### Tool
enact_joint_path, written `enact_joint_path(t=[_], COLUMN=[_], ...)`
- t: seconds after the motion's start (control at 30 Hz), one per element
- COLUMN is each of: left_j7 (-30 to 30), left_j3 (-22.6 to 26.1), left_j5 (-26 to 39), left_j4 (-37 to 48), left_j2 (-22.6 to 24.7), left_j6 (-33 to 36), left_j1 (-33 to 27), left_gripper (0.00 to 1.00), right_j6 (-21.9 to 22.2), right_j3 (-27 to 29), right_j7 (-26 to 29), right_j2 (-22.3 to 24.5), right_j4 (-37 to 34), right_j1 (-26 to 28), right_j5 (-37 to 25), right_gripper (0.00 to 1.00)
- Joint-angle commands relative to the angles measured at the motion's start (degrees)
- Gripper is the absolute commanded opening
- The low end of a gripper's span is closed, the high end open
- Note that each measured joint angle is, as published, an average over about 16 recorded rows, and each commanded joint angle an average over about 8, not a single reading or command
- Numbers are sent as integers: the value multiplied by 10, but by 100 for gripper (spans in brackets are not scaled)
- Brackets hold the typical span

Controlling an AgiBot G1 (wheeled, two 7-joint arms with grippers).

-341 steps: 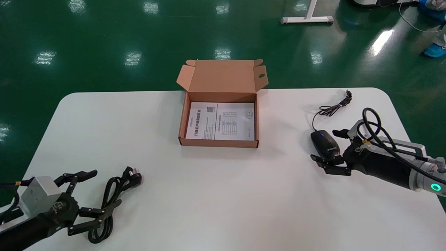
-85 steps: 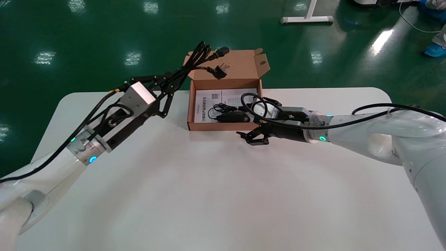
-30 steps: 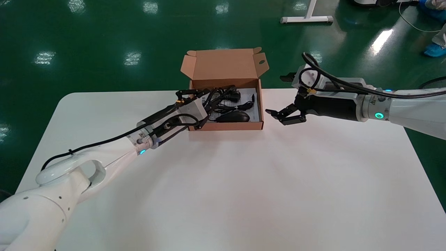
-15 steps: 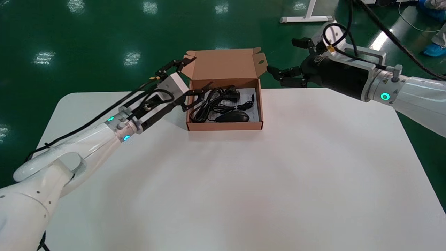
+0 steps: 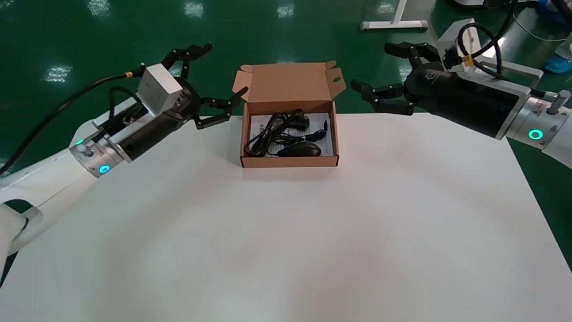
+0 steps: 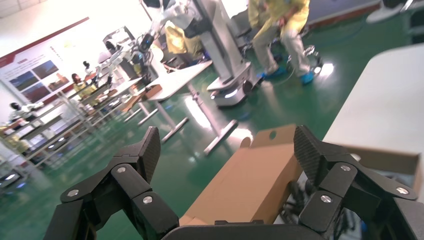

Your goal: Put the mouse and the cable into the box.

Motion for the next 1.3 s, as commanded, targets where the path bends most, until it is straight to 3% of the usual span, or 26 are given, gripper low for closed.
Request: enact_joint_path(t=[0.03,0.73,1.3], left_j7=[-34,-383,-611], left_j3=[3,39,63], left_j5=[-6,-63,-101], left_j4=[-25,-289,-460], left_j2=[-16,-178,-284], left_j6=[12,132,210], left_j1=[7,83,133], left_gripper=[100,100,100], right_j6=[-9,-97,-156], right_j3=[3,33,52], right_j7=[17,197,315], right_j2=[12,138,221], right_j4=[28,324,518], right_j1=[-14,-159,-254], right_j5=[9,99,158], right_gripper=[100,100,100])
